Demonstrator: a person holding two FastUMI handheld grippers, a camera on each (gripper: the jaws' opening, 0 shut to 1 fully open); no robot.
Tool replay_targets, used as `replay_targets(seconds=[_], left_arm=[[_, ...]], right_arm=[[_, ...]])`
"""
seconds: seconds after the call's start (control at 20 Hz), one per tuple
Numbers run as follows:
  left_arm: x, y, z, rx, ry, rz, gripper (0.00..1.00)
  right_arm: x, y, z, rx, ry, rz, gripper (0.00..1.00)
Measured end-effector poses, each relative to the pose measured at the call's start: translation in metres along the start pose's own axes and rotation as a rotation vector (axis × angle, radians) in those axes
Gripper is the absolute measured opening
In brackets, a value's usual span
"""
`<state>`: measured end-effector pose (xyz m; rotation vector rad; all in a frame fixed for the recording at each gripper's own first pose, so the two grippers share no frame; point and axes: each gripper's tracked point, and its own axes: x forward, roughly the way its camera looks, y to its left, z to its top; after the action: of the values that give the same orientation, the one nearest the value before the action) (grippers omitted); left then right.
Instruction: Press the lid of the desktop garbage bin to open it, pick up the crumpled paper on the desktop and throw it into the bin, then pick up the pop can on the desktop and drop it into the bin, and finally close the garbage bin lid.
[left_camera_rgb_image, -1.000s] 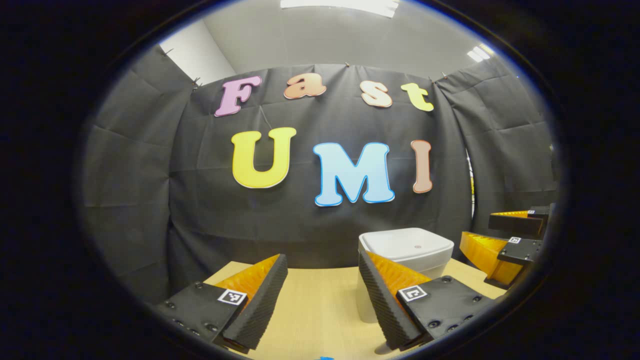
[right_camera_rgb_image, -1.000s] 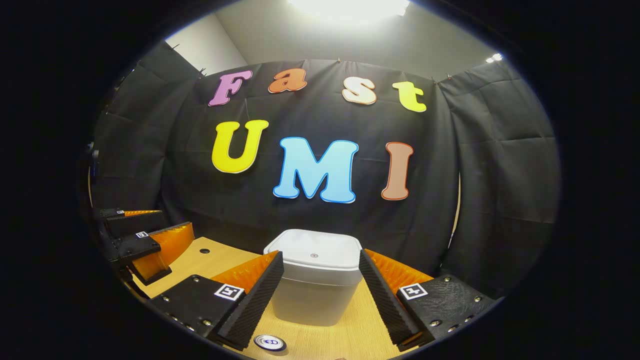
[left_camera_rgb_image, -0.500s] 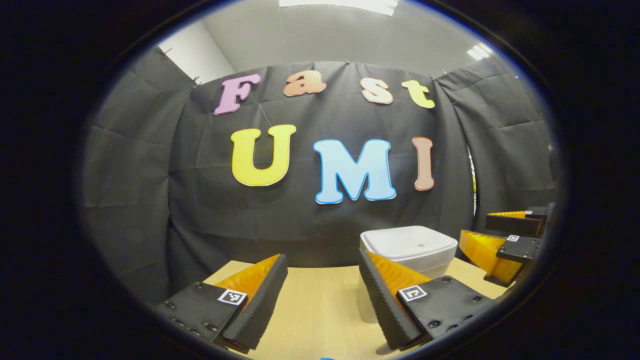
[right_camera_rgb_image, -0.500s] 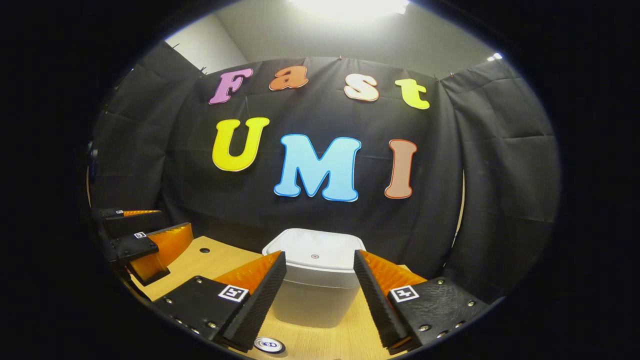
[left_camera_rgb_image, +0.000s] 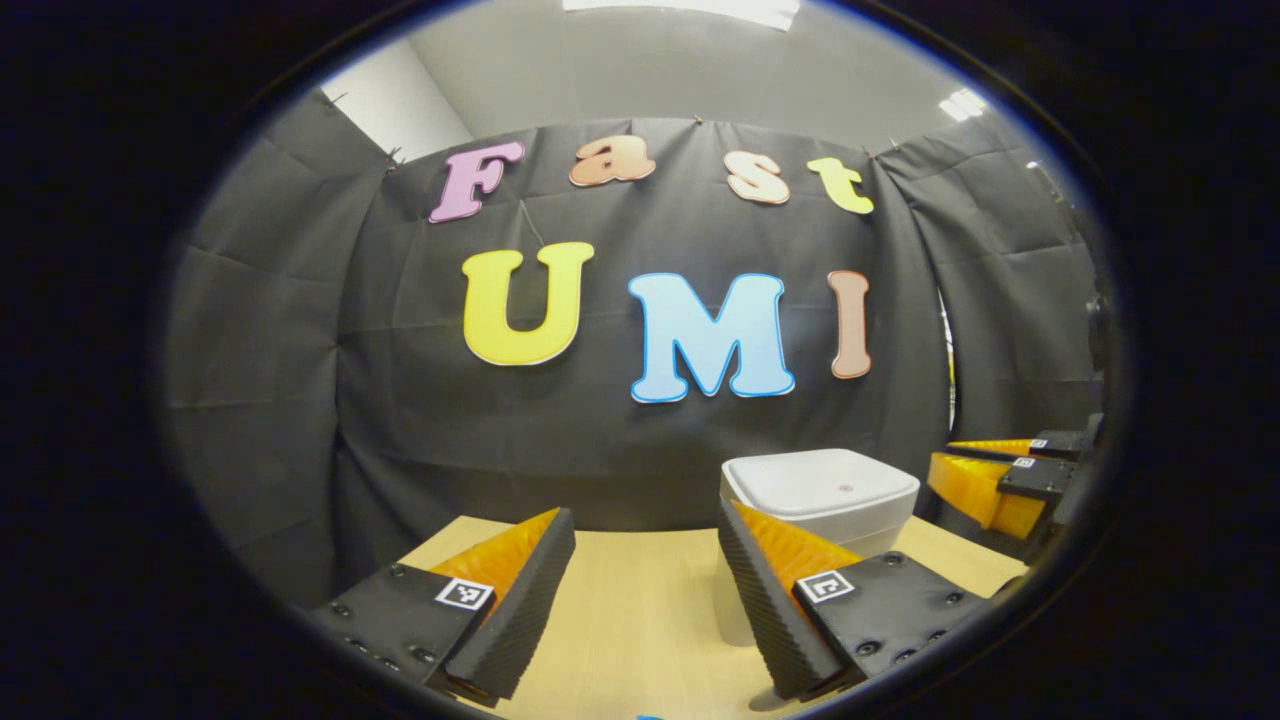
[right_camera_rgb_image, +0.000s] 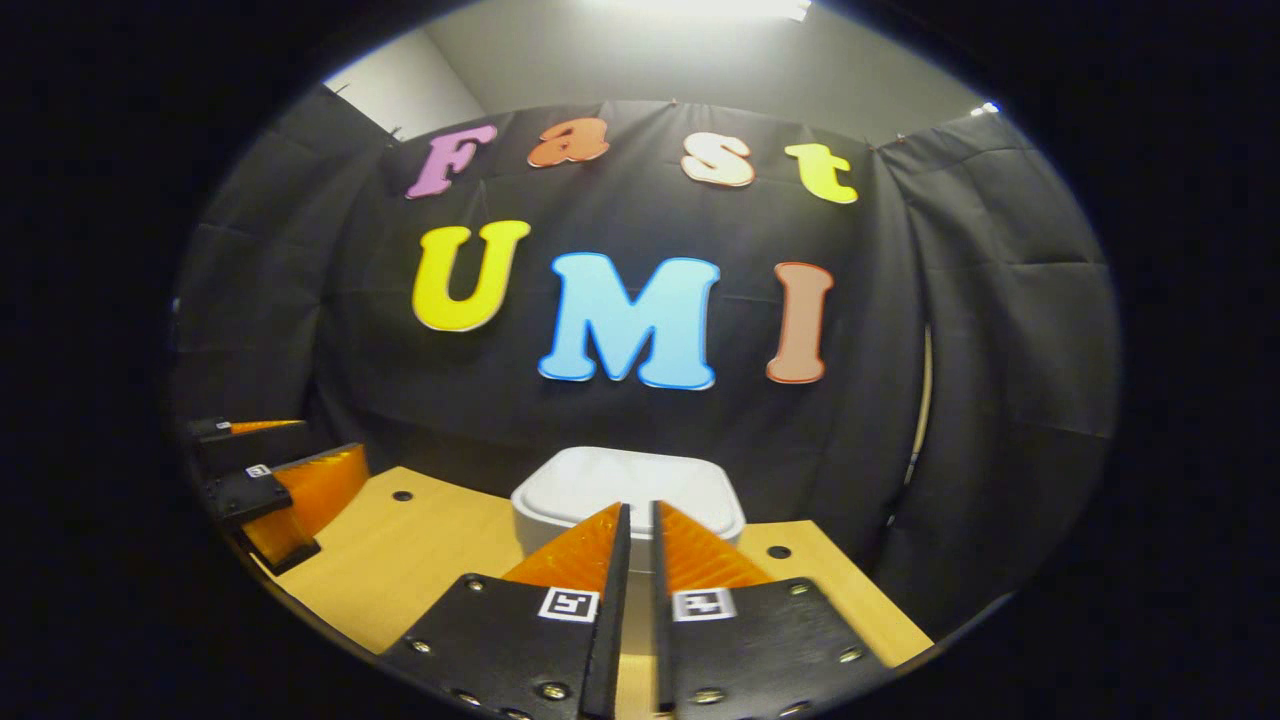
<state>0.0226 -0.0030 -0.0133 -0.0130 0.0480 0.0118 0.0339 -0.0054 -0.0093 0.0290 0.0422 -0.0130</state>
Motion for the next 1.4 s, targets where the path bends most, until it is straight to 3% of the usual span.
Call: replay_targets(seconds=[0.05, 0.1, 0.4, 0.75, 1.05, 1.15, 1.2, 1.4], left_arm=[[0.0, 0.0, 0.0, 0.0, 0.0, -0.001, 0.98], [0.0, 0.0, 0.0, 0.0, 0.001, 0.0, 0.98], [0.005, 0.002, -0.002, 0.002, -0.001, 0.001, 0.98], [0.004, 0.013, -0.003, 0.004, 0.006, 0.021, 0.95], [0.003, 0.024, -0.01, -0.004, 0.021, 0.047, 0.98], [0.003, 0.025, -0.011, -0.005, 0.023, 0.05, 0.92], [0.003, 0.025, -0.013, -0.005, 0.025, 0.05, 0.98], [0.006, 0.024, -0.017, -0.001, 0.035, 0.051, 0.98]], right_arm=[[0.014, 0.002, -0.001, 0.013, 0.001, 0.017, 0.05], [0.008, 0.003, -0.005, 0.02, 0.002, 0.02, 0.08], [0.023, 0.01, -0.004, 0.016, -0.009, 0.056, 0.0], [0.075, 0.009, -0.019, -0.013, 0.037, 0.056, 0.0], [0.093, 0.008, -0.032, 0.009, 0.08, 0.062, 0.0], [0.095, 0.006, -0.036, 0.034, 0.095, 0.064, 0.0], [0.097, 0.006, -0.042, 0.046, 0.12, 0.069, 0.0], [0.097, 0.005, -0.044, 0.057, 0.125, 0.099, 0.01]])
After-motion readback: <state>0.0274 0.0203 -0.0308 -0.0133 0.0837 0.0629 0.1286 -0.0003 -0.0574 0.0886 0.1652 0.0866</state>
